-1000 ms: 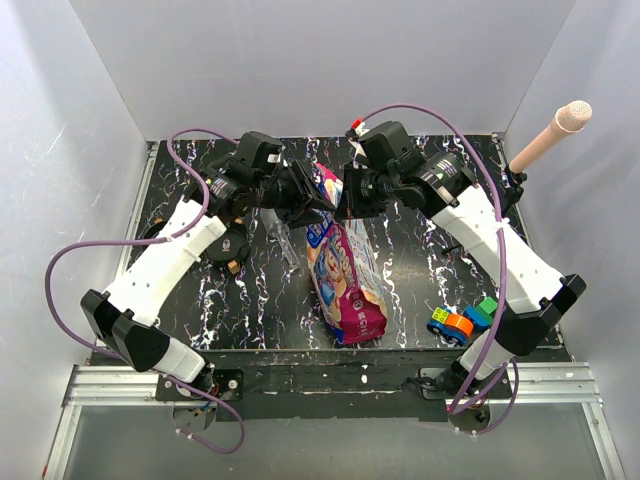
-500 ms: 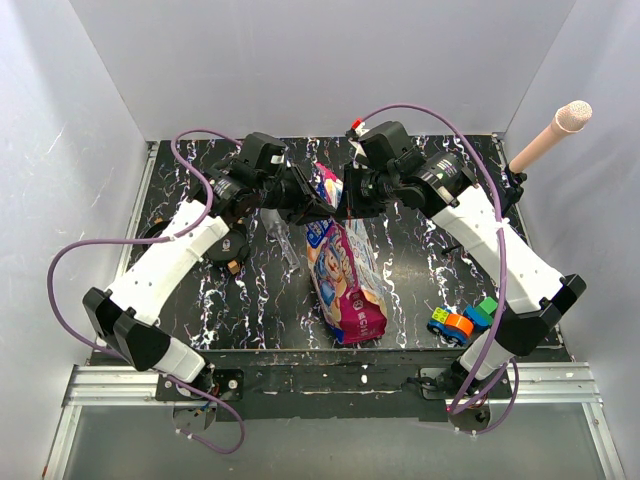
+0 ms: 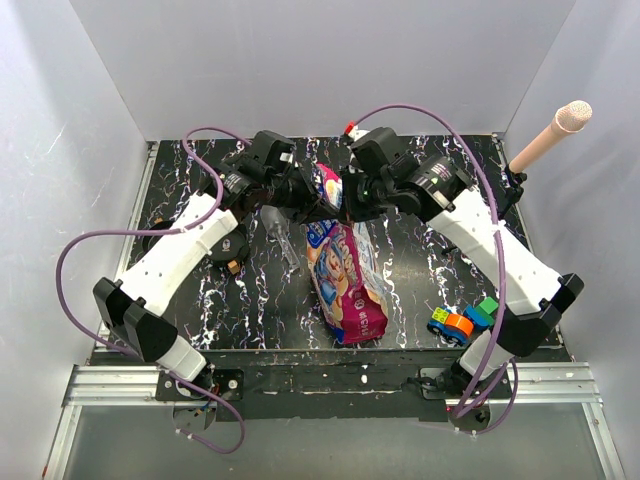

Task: Serve the pet food

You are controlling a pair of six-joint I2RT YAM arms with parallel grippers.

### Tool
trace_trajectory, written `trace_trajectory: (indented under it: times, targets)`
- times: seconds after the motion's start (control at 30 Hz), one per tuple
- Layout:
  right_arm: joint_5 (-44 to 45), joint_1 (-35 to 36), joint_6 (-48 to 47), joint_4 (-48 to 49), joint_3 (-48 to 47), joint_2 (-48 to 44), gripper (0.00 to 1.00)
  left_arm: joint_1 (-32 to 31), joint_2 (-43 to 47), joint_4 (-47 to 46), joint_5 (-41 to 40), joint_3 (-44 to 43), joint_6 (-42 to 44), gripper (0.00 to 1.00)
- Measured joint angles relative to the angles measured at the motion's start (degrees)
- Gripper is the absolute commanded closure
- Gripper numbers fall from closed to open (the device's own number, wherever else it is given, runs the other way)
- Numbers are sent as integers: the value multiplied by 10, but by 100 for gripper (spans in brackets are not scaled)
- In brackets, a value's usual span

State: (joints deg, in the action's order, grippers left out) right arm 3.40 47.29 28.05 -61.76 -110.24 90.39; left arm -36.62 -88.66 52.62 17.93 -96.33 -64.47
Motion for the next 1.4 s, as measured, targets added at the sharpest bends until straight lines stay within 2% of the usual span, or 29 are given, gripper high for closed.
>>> trace_trajectory:
  times: [0.13,0.3,0.43,0.57,0.7,0.9,1.0,1.03,1.07,1.2,1.33,1.4]
  targets:
    - [53,28,-23,-14,-21,10,99,-3,-7,34,-19,-27,10,100]
    - [152,53,-46,-61,-62,40,99,-15,-54,101,-44,-101,51,100]
    - [212,50,-61,-102,-58,38,99,-21,-48,130,-68,-90,81,100]
    - [221,40,-73,-85,0,7,99,-18,-22,143,-77,-64,104,100]
    - [182,29,-90,-46,52,-33,99,-18,20,124,-79,-43,127,100]
    - [101,23,-72,-55,5,-19,64,-14,58,69,-68,-26,139,100]
    - [89,23,-47,-57,-1,-5,46,-14,55,63,-60,-25,139,100]
    - [89,23,-38,-59,0,-3,35,-14,55,63,-59,-25,139,100]
    - [92,23,-32,-60,0,-2,30,-14,55,63,-59,-25,139,100]
    - [120,23,-29,-71,1,-7,17,-14,55,63,-59,-25,134,100]
    - [148,23,-42,-73,11,-25,14,-14,55,61,-57,-23,130,100]
    - [145,22,-45,-68,29,-47,20,-14,55,56,-53,-20,128,100]
